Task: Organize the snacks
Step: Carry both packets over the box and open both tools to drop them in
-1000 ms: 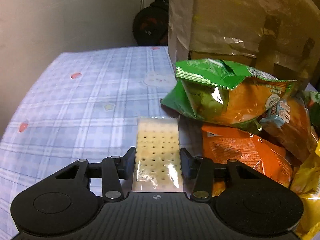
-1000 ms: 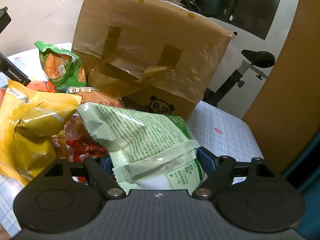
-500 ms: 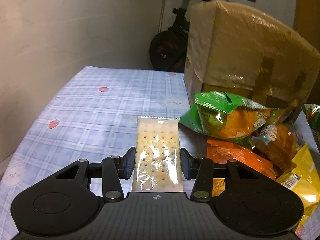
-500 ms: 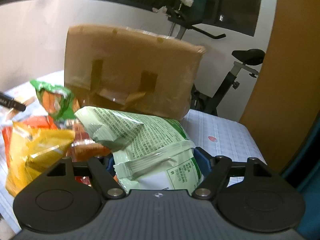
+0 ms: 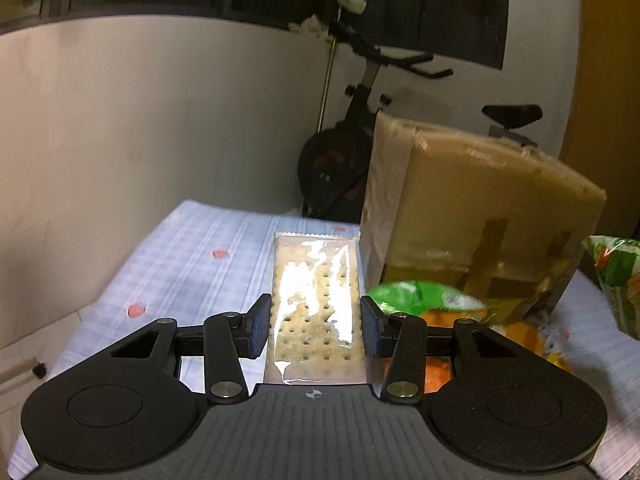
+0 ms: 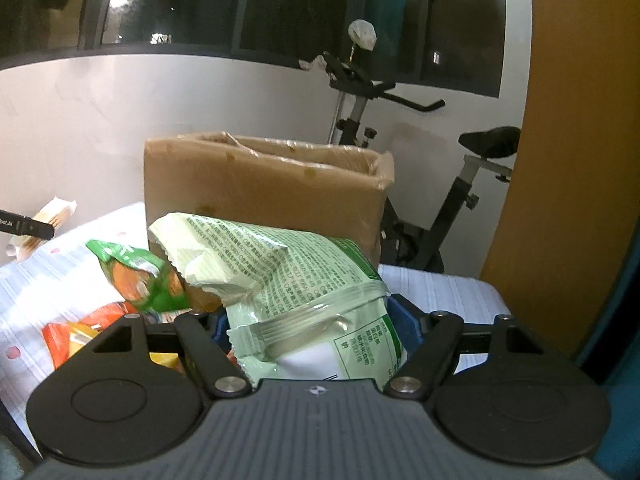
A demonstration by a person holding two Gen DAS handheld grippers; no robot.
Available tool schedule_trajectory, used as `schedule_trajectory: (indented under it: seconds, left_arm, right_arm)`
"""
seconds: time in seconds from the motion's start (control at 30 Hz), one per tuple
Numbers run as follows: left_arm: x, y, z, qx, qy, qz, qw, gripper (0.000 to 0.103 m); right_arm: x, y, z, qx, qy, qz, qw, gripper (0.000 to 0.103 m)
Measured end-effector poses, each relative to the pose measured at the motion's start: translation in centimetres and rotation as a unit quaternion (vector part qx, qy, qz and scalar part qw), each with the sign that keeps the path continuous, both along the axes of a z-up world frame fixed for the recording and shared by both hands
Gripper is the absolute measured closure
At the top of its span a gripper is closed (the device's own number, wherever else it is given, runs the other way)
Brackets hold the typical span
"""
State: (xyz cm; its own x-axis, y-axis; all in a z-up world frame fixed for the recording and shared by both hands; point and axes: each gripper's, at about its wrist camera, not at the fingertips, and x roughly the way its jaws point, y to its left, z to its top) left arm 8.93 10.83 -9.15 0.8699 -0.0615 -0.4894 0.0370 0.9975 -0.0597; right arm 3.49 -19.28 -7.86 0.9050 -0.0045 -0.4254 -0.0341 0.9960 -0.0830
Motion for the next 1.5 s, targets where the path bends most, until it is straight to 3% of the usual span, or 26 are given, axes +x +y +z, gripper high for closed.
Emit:
schedule_trajectory:
  seconds: [0.43, 0.8, 1.03, 1.2, 1.37, 1.5]
  left_arm:
    - [-1.5, -2.1, 4.7, -0.010, -0.072, -0.019, 0.9972, 0.055]
    - [1.1, -5.9, 7.4, -0.024, -0.106, -0.058, 0.9924, 0.055]
    - [4.6, -8.2, 9.0, -0.029, -0.116, -0.075, 0.9899, 0.055]
    - [8.6, -9.5, 9.6, -0.042, -0.109, -0.094, 0.9887, 0.055]
    - [13.3, -11.3, 9.7, -0.049, -0.091, -0.105, 0.9890, 0.055]
    - [16.8, -12.8, 9.0, -0.034, -0.074, -0.104, 0.9913, 0.055]
  right_arm:
    - [-0.6, -0.1, 4.3, 0.042, -0.047, 0.021, 0.998, 0.027]
    - [2.1, -0.1, 8.1, 0.060, -0.081, 0.043, 0.994, 0.027]
    - [6.3, -0.6, 10.3, 0.067, -0.096, 0.057, 0.991, 0.027]
    - [11.2, -1.5, 11.2, 0.105, -0.087, 0.061, 0.989, 0.027]
    - [16.9, -2.6, 11.3, 0.167, -0.046, 0.047, 0.984, 0.027]
    - [20.4, -3.3, 10.7, 0.195, -0.002, 0.027, 0.980, 0.027]
